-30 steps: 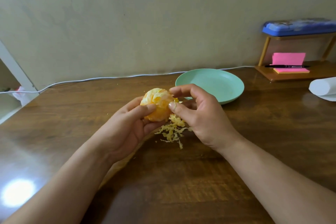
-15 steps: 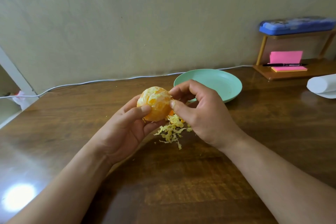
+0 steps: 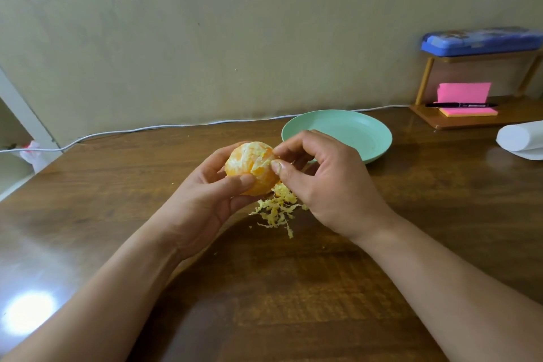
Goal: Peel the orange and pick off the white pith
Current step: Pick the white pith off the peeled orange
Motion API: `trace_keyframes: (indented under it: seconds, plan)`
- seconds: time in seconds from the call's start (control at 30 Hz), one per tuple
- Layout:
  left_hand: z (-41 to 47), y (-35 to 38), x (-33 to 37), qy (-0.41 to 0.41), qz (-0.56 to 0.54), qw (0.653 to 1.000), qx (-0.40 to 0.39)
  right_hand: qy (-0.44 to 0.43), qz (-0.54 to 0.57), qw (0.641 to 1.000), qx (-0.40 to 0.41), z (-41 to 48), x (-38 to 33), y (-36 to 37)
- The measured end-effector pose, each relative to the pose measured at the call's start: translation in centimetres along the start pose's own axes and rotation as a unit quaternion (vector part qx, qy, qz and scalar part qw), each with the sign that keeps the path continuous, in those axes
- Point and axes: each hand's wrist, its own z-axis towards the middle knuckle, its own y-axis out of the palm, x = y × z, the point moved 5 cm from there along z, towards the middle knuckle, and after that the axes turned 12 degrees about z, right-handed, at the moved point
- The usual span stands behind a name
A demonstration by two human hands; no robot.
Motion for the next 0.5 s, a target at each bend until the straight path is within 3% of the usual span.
trace_keyframes:
  seconds: [0.5]
  plan:
    - [-0.19, 0.16, -0.32, -0.037, 0.021, 0.999, -0.007, -0.096, -0.122, 0.988, -0.012, 0.16, -0.27, 0.10]
